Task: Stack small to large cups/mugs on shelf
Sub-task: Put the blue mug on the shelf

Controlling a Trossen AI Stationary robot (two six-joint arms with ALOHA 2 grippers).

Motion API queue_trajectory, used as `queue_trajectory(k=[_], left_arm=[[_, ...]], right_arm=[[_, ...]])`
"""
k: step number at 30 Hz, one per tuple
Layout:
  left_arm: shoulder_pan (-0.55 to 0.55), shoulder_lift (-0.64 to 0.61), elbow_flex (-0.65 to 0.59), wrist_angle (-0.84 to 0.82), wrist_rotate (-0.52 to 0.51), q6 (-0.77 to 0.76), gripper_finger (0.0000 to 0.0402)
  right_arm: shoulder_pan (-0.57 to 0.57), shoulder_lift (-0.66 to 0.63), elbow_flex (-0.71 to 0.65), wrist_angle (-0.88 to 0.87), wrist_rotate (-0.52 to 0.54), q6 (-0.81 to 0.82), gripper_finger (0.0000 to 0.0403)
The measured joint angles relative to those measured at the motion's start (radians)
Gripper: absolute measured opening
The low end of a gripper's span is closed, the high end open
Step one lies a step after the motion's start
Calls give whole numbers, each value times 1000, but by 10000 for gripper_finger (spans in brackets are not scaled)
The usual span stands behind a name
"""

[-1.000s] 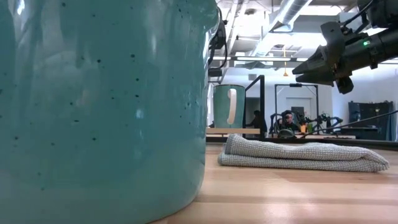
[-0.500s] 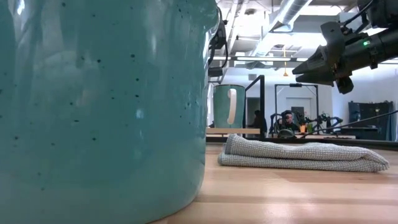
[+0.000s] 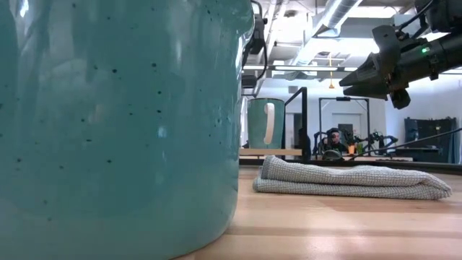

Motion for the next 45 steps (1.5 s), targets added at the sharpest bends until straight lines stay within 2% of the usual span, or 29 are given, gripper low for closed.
queue_trajectory(k=[7, 11, 15, 20, 25, 30, 36, 41, 45], left_arm=[[-83, 0, 0, -16, 12, 14, 182], [-142, -7, -1, -50, -39, -40, 226], [-219, -36, -1, -56, -87, -76, 248], [-330, -89, -1, -55, -132, -181, 254], [-455, -162, 0, -32, -264, -278, 254], [-574, -216, 0, 32, -435, -253, 254], [-662, -232, 0, 96, -542, -266, 254], [-719, -232, 0, 141, -558, -267, 254], [-758, -232, 0, 184, -473, -210, 253]], right_arm=[[0, 0, 0, 0, 0, 0, 173], [0, 0, 0, 0, 0, 0, 173], [0, 0, 0, 0, 0, 0, 173], [0, 0, 0, 0, 0, 0, 173], [0, 0, 0, 0, 0, -13, 173], [0, 0, 0, 4, 0, -15, 173], [0, 0, 0, 23, 0, -15, 173], [1, 0, 0, 23, 0, -15, 173], [1, 0, 0, 23, -1, -15, 173]])
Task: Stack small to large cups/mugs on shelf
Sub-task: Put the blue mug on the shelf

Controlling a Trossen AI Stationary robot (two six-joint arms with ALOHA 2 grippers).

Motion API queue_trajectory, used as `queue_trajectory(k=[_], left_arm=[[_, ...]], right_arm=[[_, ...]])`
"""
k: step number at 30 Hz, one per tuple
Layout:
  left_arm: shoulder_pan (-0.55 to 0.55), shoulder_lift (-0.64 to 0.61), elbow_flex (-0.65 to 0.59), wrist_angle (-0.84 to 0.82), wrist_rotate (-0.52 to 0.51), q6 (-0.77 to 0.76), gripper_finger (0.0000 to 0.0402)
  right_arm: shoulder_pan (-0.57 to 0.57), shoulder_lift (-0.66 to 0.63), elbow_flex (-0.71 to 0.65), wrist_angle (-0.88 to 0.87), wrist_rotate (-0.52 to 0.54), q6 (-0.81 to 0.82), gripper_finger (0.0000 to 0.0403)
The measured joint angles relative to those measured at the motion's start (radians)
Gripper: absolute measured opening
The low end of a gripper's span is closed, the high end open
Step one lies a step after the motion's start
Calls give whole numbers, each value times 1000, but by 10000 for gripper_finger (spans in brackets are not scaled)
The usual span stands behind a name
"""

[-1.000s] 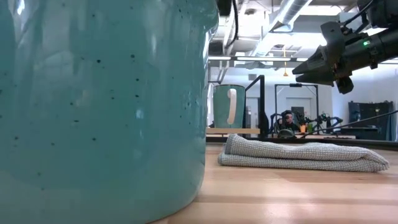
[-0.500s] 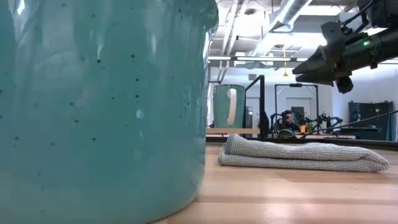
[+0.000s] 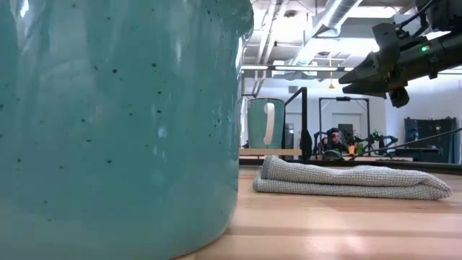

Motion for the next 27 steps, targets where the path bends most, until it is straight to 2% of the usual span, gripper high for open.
queue_trajectory(k=[5, 11, 17, 23, 27], left_arm=[[-57, 0, 0, 10, 155, 5, 253], [-166, 0, 0, 38, 184, -22, 253], [-257, 1, 0, 35, 274, -152, 253], [-276, 1, -36, 28, 259, -262, 253], [-275, 2, -97, 40, 339, -339, 253]], right_arm=[[0, 0, 0, 0, 1, 0, 173], [1, 0, 0, 0, 0, 0, 173], [1, 0, 0, -7, 0, 0, 173], [1, 0, 0, -8, 0, 32, 173], [1, 0, 0, -8, 0, 85, 173]])
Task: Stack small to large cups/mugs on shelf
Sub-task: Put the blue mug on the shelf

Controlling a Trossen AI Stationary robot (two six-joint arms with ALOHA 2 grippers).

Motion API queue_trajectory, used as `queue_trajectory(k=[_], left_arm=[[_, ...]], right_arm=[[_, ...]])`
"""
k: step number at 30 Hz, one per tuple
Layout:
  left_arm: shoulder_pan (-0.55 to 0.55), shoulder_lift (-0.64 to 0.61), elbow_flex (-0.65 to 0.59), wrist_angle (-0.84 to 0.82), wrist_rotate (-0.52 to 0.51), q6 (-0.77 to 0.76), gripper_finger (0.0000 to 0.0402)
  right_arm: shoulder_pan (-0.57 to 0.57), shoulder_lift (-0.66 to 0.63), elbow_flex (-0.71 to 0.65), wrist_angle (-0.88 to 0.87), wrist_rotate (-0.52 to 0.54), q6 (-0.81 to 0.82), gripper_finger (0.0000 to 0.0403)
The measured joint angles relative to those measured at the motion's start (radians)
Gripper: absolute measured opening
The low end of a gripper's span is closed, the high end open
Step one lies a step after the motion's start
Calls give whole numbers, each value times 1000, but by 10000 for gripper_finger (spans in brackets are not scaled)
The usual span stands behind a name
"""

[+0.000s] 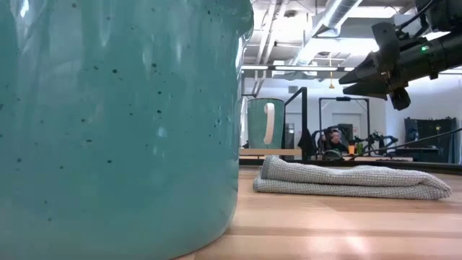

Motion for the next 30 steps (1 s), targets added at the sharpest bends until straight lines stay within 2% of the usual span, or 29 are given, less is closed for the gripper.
queue_trajectory(k=[7, 14, 20, 30], left_arm=[[6, 21, -59, 130, 11, 15, 253], [44, 131, -51, 142, 105, 27, 253], [52, 183, -51, 148, 145, -12, 253], [94, 231, -48, 165, 146, -8, 253]], right_arm=[[0, 0, 0, -2, -1, 2, 173], [-1, 2, -1, -23, -1, 2, 173], [-1, 8, -1, -28, -1, 2, 173], [-1, 8, 0, -40, 0, 2, 173]])
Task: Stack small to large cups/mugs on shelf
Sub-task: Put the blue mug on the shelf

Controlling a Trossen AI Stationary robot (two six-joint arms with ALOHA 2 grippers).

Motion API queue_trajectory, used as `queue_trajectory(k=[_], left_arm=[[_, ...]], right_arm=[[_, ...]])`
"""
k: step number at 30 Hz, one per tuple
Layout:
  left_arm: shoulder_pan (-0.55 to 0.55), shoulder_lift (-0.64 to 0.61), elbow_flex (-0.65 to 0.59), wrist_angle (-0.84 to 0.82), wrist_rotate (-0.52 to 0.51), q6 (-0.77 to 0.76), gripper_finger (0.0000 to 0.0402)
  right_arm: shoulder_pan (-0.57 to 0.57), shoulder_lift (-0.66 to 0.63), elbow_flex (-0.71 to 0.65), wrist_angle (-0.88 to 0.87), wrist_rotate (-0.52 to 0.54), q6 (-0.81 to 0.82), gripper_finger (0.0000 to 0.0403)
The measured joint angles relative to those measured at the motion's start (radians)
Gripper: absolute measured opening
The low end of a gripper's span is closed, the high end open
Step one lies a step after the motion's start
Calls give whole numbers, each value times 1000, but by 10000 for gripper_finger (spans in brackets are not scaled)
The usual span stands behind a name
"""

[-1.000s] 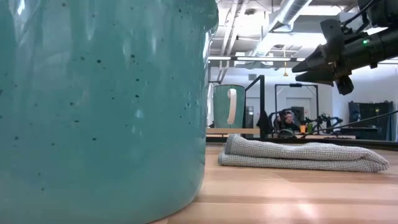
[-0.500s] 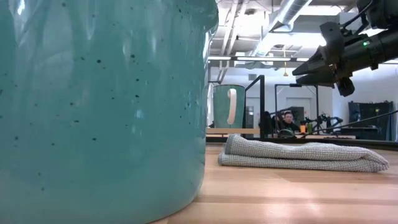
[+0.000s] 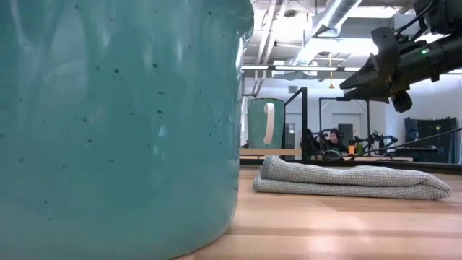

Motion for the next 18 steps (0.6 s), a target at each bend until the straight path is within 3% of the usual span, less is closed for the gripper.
queue_trajectory(k=[12, 18], left_arm=[[40, -1, 1, -197, -17, 11, 200], [75, -1, 0, -166, -39, 184, 176]], right_arm=[[0, 0, 0, -20, 0, 0, 173], [0, 0, 0, -20, 0, 0, 173]])
